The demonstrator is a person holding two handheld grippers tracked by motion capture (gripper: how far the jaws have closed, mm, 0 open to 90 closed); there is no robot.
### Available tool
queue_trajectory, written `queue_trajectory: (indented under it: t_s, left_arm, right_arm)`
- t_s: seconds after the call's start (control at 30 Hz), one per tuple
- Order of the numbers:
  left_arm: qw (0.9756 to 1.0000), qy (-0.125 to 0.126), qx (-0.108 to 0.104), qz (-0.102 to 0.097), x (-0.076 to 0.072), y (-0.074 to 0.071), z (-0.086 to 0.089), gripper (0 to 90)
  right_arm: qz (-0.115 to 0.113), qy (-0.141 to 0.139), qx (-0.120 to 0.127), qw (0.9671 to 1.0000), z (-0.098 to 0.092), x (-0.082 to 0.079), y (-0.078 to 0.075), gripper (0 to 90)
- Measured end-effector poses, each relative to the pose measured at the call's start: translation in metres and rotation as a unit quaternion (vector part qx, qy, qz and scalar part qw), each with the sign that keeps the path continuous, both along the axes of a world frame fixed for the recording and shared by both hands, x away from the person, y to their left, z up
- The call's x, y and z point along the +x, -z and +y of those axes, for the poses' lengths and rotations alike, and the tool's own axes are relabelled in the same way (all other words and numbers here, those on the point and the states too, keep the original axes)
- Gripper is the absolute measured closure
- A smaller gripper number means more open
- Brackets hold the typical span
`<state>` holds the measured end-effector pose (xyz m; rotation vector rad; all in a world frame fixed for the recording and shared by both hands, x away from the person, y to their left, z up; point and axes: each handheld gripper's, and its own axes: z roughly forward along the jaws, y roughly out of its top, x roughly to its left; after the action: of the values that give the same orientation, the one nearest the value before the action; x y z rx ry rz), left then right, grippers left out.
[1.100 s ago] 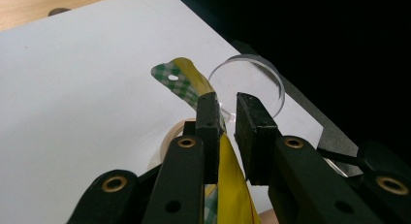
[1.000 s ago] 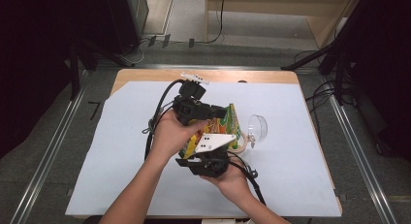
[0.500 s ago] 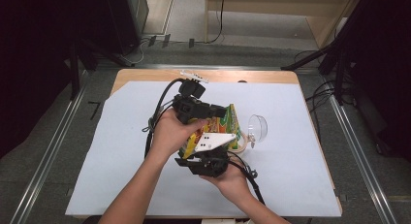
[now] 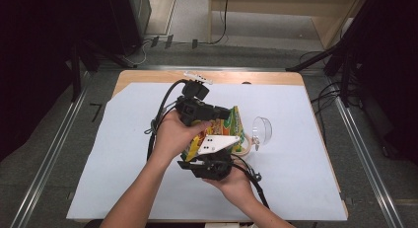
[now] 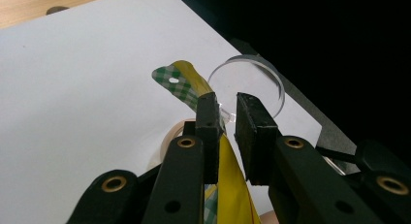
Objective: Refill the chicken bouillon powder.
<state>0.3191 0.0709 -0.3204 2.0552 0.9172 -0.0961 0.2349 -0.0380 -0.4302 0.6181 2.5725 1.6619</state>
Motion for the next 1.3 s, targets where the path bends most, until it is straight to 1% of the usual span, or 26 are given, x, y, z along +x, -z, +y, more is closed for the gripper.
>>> queue_trajectory:
  t_s: [1.03,1.3]
  left_arm:
    - [1.0000,0.003,0.000,-0.002,-0.0006,-0.0002,-0.0003,80.2]
    - [1.0000,-0.001,-0.002,-0.004,-0.0020,0.0001,-0.0010,80.2]
  right_arm:
    - [-0.004,0.001,-0.001,1.0000,-0.0003,-0.0004,0.0004,76.5]
    - [-0.003,0.001,-0.002,1.0000,-0.0004,-0.0004,0.0012,76.5]
